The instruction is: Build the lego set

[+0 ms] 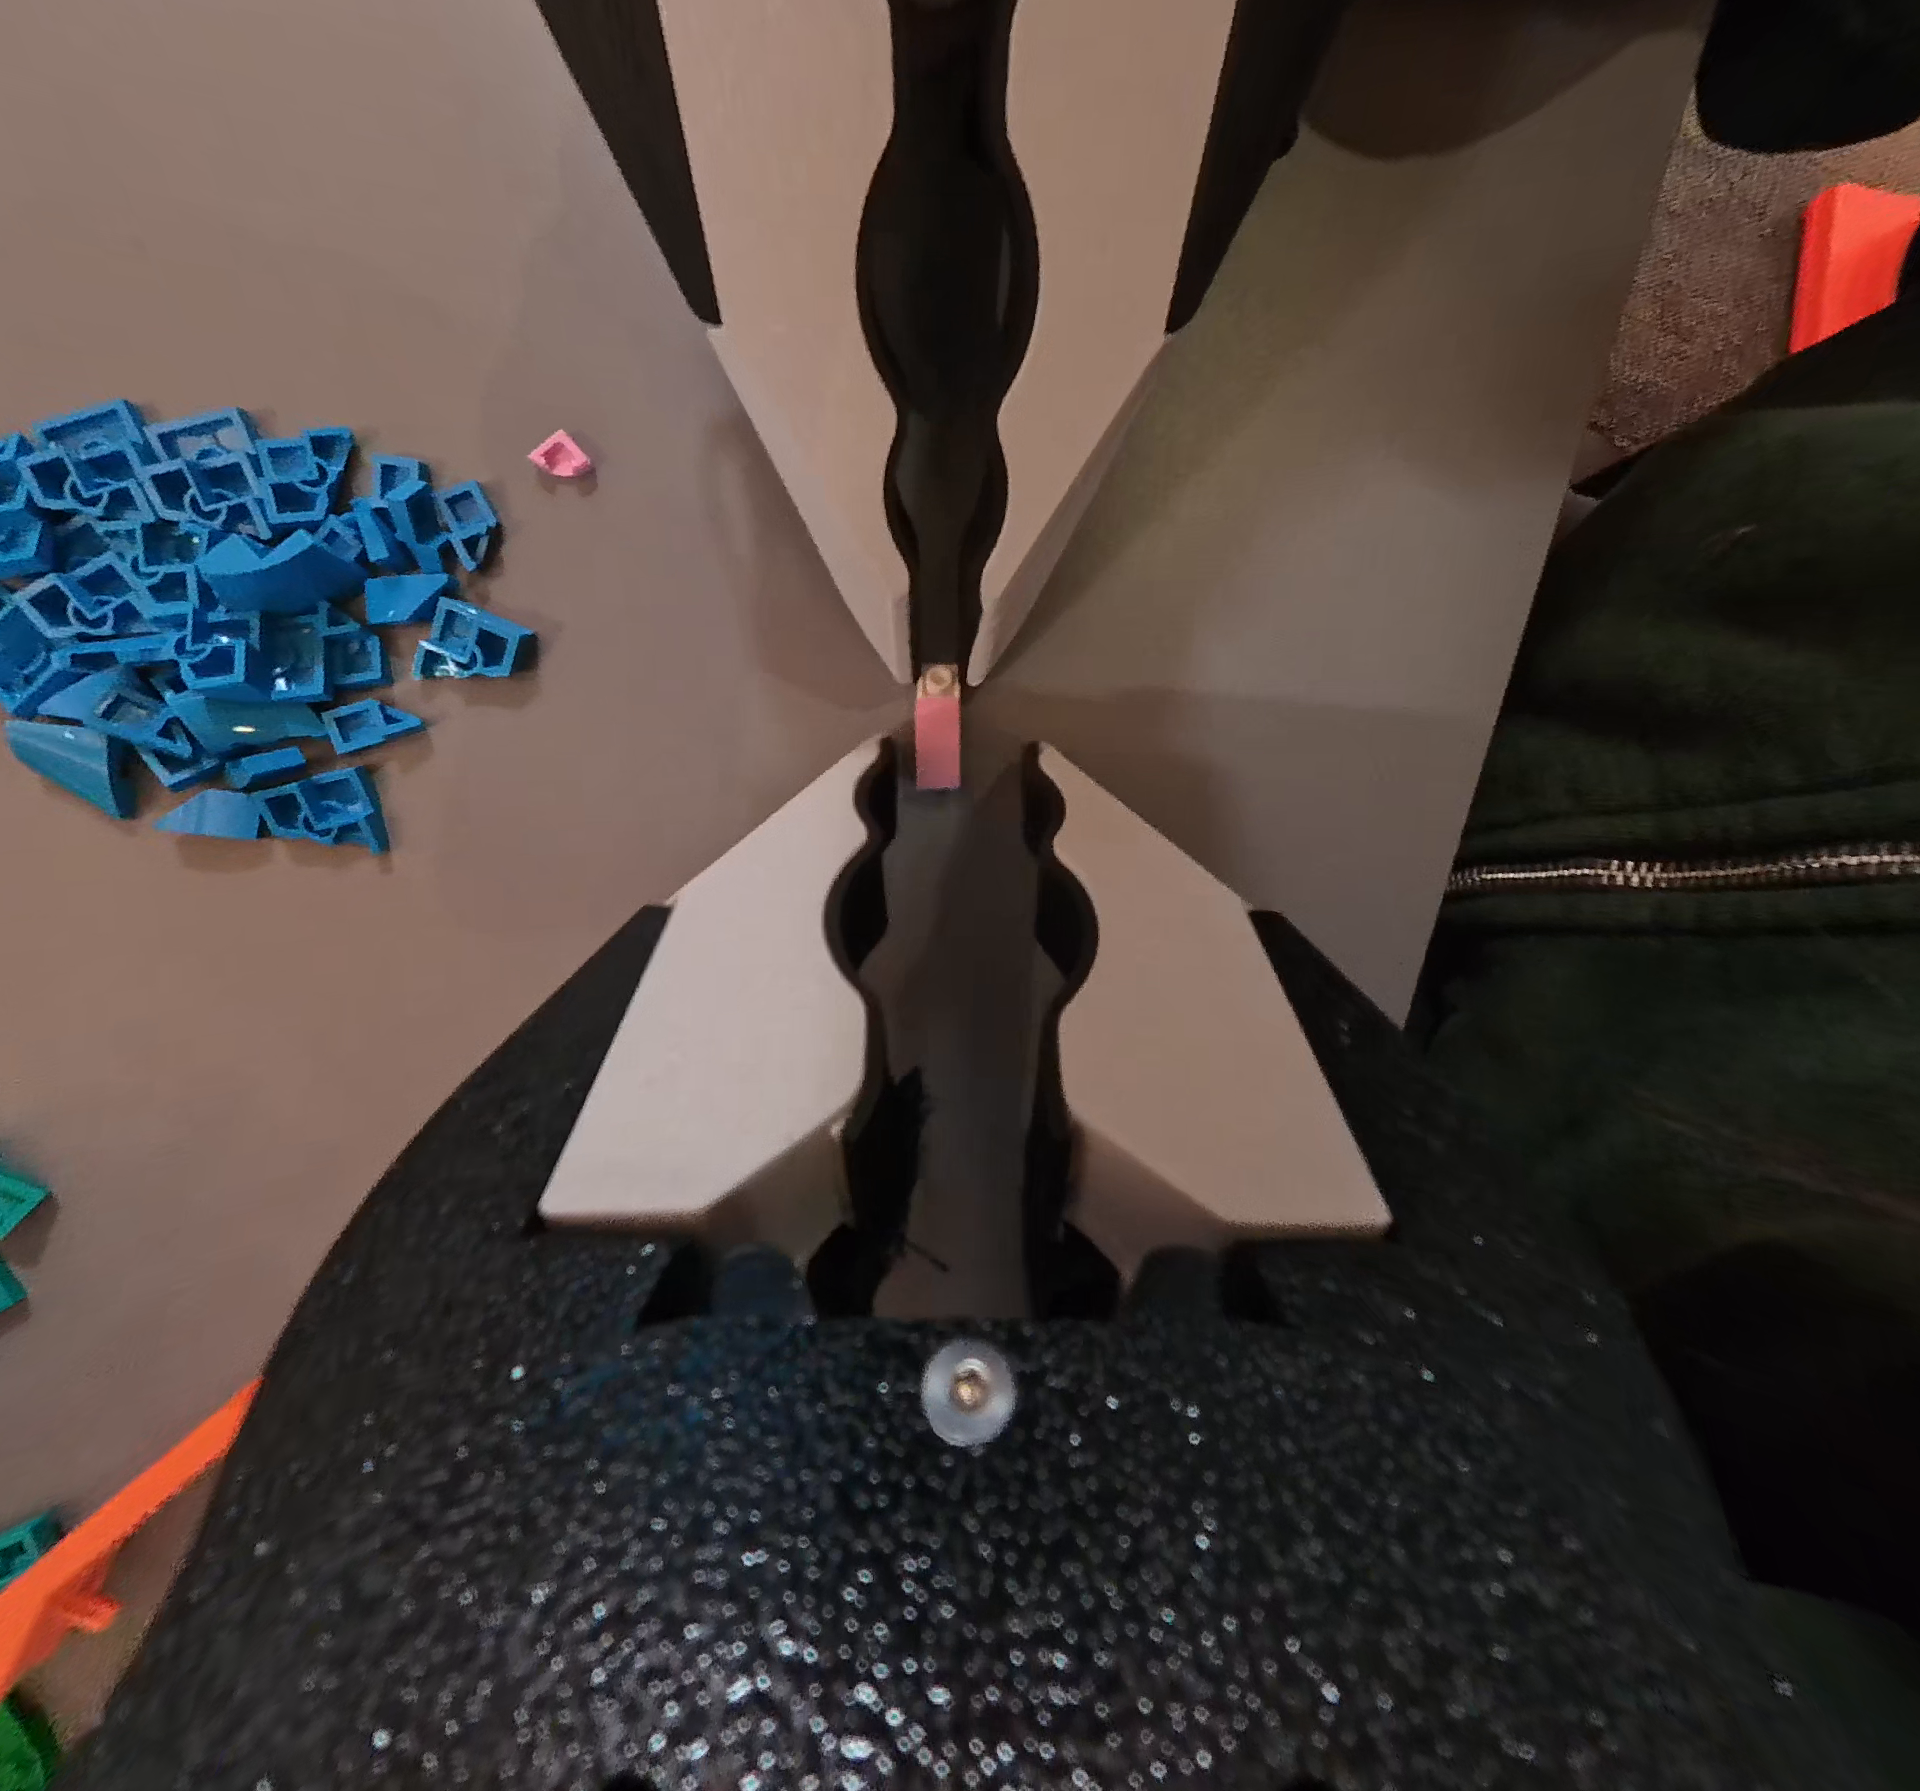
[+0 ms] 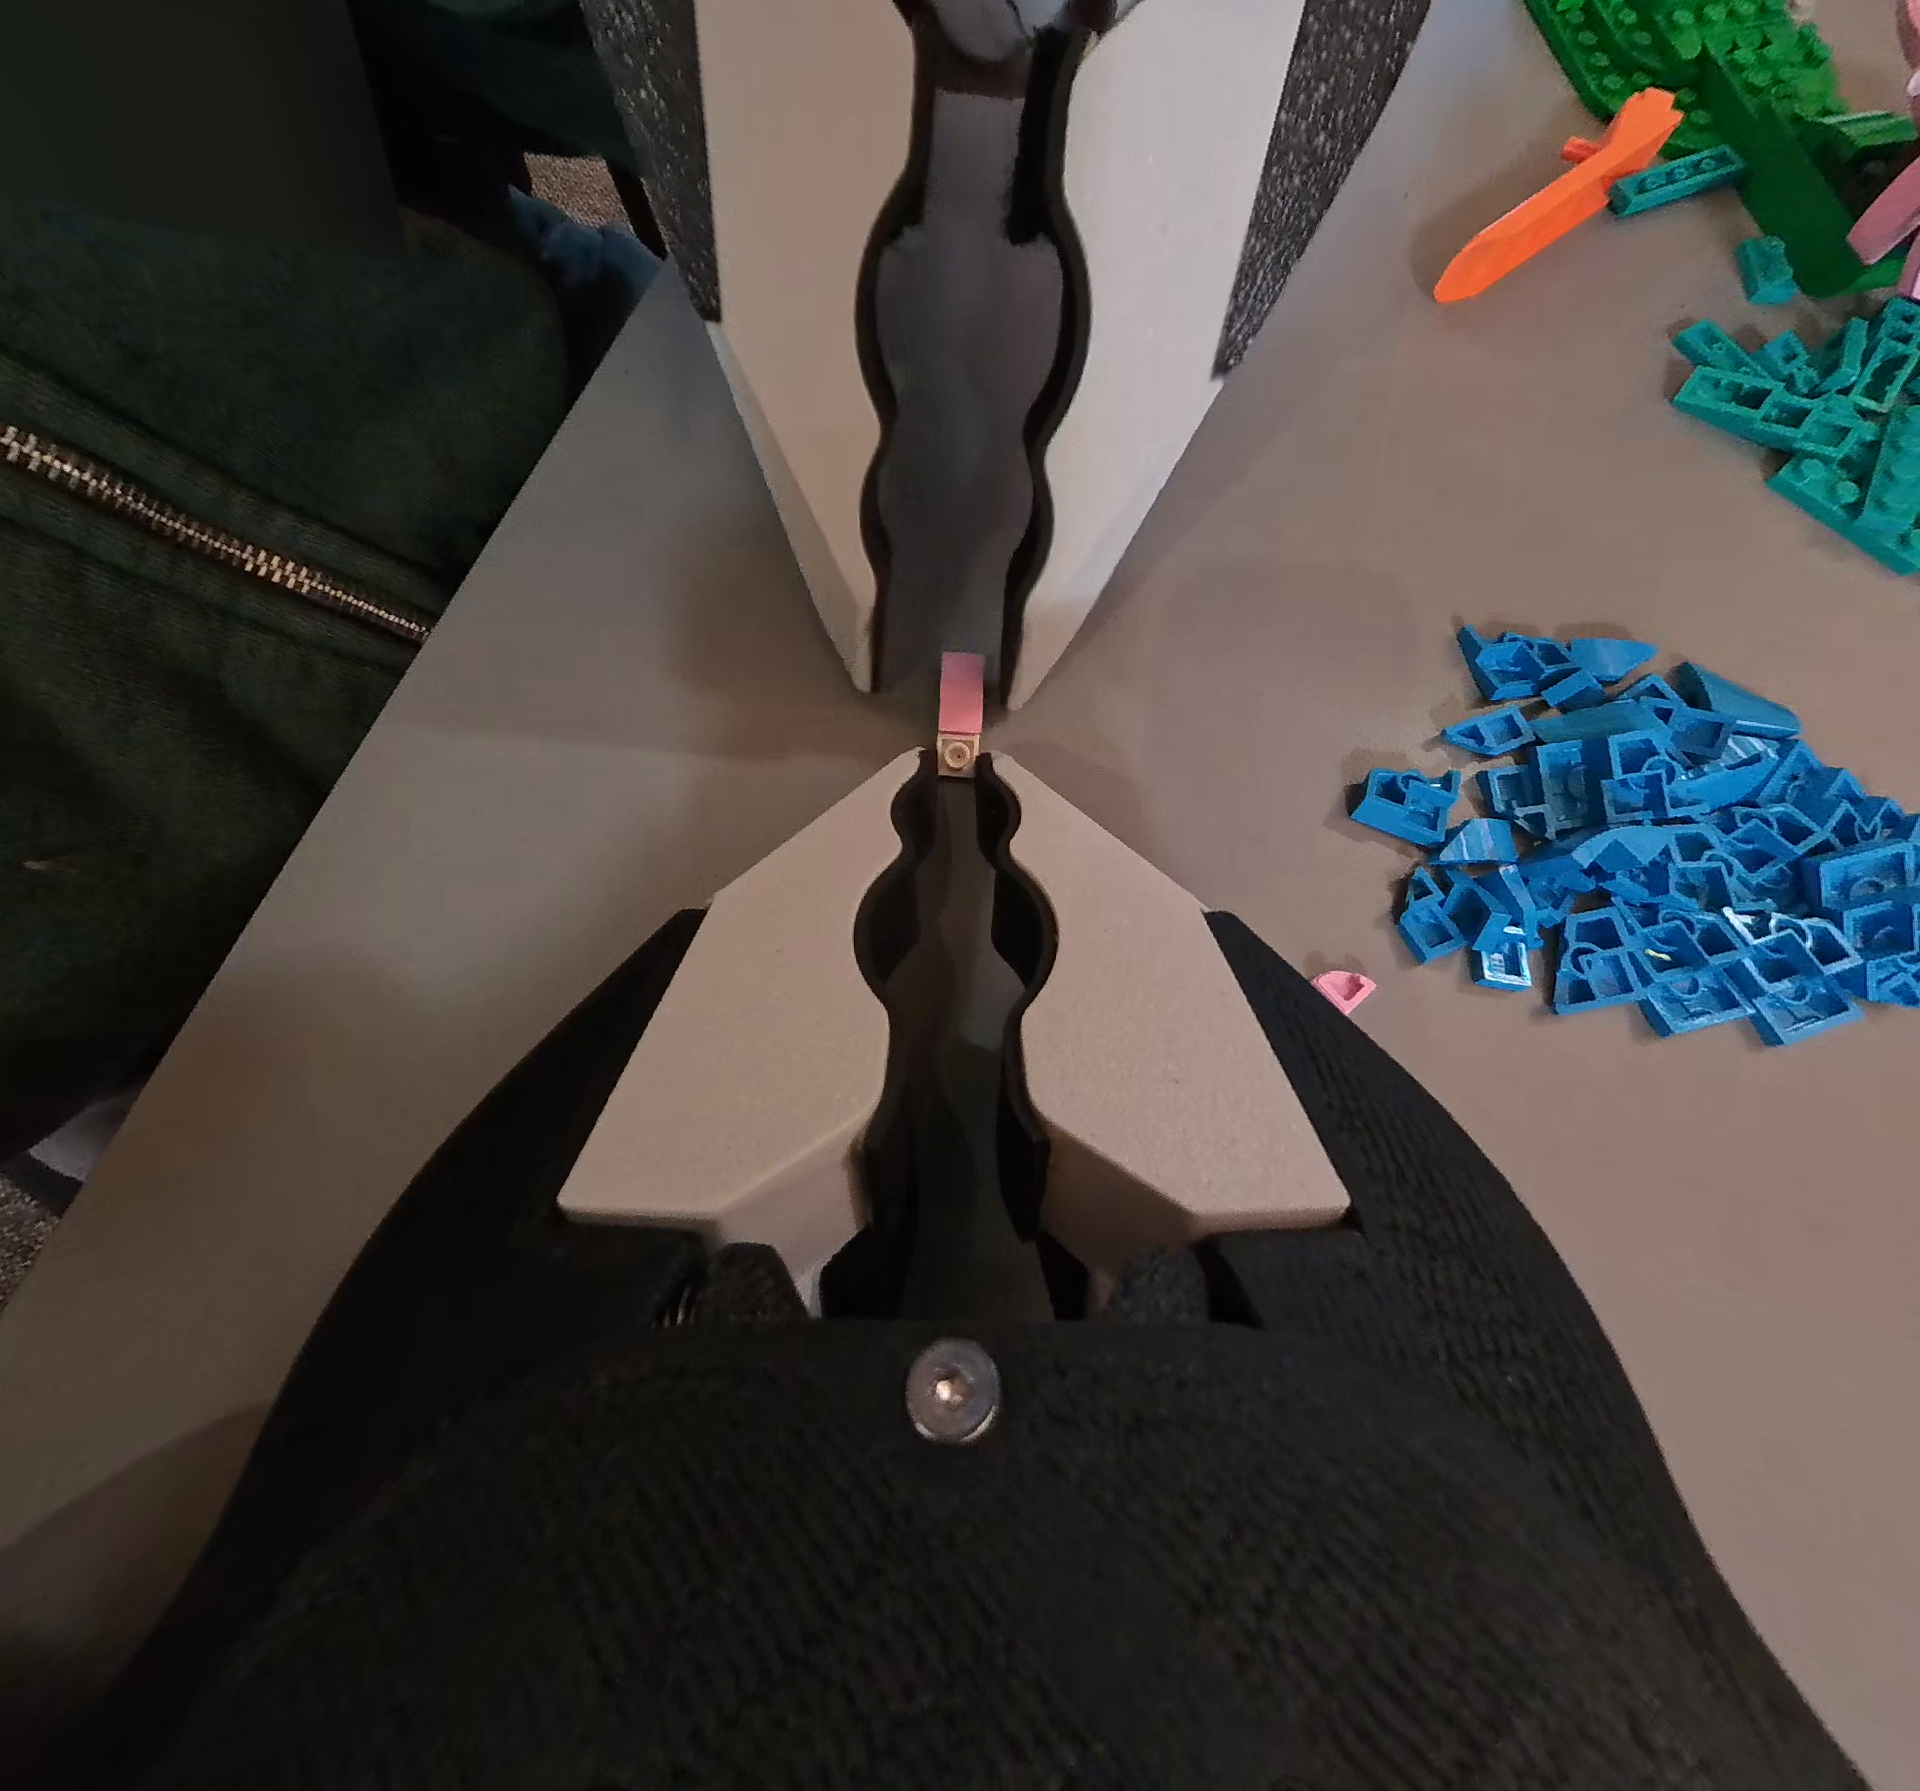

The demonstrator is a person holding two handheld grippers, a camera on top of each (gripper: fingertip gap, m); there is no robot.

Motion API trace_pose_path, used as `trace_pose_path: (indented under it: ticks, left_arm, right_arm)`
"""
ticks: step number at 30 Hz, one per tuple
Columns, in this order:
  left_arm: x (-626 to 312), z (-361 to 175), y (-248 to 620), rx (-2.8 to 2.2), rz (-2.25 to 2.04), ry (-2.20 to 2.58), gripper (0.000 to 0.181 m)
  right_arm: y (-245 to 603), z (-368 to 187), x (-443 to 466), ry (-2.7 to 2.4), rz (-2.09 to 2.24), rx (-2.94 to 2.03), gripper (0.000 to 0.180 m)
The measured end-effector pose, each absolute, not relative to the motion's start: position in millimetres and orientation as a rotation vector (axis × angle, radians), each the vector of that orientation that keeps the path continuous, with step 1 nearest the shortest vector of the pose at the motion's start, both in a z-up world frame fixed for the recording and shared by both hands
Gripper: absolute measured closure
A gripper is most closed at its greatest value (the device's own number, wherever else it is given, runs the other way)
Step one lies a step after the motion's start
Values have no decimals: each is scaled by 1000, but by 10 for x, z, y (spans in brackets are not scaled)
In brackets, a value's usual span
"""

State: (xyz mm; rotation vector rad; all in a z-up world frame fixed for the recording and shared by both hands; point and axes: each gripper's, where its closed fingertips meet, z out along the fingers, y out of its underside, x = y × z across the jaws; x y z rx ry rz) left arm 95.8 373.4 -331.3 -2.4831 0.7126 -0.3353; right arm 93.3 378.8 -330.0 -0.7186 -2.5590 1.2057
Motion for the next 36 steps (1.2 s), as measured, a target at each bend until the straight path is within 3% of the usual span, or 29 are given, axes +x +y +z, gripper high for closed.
trace_pose_path:
  ticks: [1, 8, 12, 17, 22, 36]
  left_arm:
    - [952, -3307, 3726, -2480, -333, 710, 157]
    - [1009, -3076, 3777, -2200, -192, 785, 128]
    - [902, -2960, 3830, -1972, 201, 962, 149]
    - [999, -2794, 3878, -1714, 422, 1111, 135]
    - [1020, -2787, 3934, -1637, 532, 1197, 137]
    - [1063, -2764, 4017, -1541, 714, 1271, 176]
  right_arm:
    - [3791, -3299, 932, -2559, 1207, -721, 174]
    - [3836, -3155, 900, -2486, 1345, -781, 174]
    - [3889, -2997, 901, -2432, 1433, -814, 174]
    - [3933, -2829, 945, -2393, 1512, -815, 175]
    - [3945, -2782, 1001, -2400, 1553, -809, 174]
    - [3874, -2731, 1075, -2417, 1670, -800, 175]
